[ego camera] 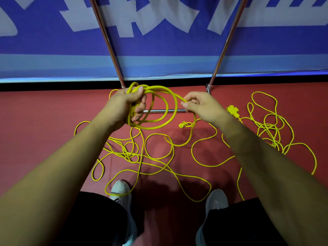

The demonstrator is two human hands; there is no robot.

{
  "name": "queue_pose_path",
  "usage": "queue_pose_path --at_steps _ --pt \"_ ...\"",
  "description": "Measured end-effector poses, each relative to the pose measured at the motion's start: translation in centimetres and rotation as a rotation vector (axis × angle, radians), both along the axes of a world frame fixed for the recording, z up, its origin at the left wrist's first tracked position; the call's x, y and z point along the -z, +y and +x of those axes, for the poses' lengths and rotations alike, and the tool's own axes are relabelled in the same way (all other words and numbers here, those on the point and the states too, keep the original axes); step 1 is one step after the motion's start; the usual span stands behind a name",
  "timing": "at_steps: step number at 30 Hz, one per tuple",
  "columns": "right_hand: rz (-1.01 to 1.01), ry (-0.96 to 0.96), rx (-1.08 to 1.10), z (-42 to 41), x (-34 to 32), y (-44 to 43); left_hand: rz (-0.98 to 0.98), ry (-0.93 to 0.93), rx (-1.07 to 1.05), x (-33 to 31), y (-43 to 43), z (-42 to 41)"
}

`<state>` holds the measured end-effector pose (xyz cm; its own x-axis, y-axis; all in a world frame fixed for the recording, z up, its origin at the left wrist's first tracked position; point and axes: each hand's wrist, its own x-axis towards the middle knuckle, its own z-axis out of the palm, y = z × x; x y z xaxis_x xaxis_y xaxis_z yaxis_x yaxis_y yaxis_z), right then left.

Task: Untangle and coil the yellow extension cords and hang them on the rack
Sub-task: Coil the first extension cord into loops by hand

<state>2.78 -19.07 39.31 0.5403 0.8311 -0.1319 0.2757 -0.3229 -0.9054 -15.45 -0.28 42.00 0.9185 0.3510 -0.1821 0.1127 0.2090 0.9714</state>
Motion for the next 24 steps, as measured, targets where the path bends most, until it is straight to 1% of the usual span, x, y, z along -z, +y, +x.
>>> queue_pose_path --at_steps 2,5,8,11,14,16,21,22,24 --pt "-0.010 -0.031 -0.020 0.3 -0.2 -0.3 -0.004 -0.018 -0.051 0.0 0.3 0.0" --pt "-0.140 -0.126 -0.009 0.5 0.6 -0.7 -0.055 -0.058 -0.138 -0.3 0.7 0.1" --pt "-0.223 -0.118 0.007 1.2 2.1 -1.2 -0.112 -0.086 -0.247 -0.6 1.3 0.0" --pt "-0.265 -0.096 0.002 1.4 3.2 -1.6 -0.182 -0.091 -0.327 -0.6 1.8 0.0" --pt "-0.239 0.001 0.111 1.0 4.0 -1.6 -0.207 -0.093 -0.383 -0.4 2.0 0.1" --pt "-0.172 0.124 0.214 0.5 4.3 -1.4 -0.172 -0.098 -0.398 -0.4 1.8 0.1" --pt "-0.069 0.311 0.394 -1.3 4.6 -0.4 -0.085 -0.116 -0.427 -0.6 1.2 0.2" --pt "-0.064 0.327 0.420 -1.6 4.7 -0.1 -0.065 -0.114 -0.435 -0.6 1.3 0.1" --pt "-0.119 0.311 0.431 -2.0 4.7 0.4 -0.011 -0.100 -0.441 -0.5 1.4 0.0"
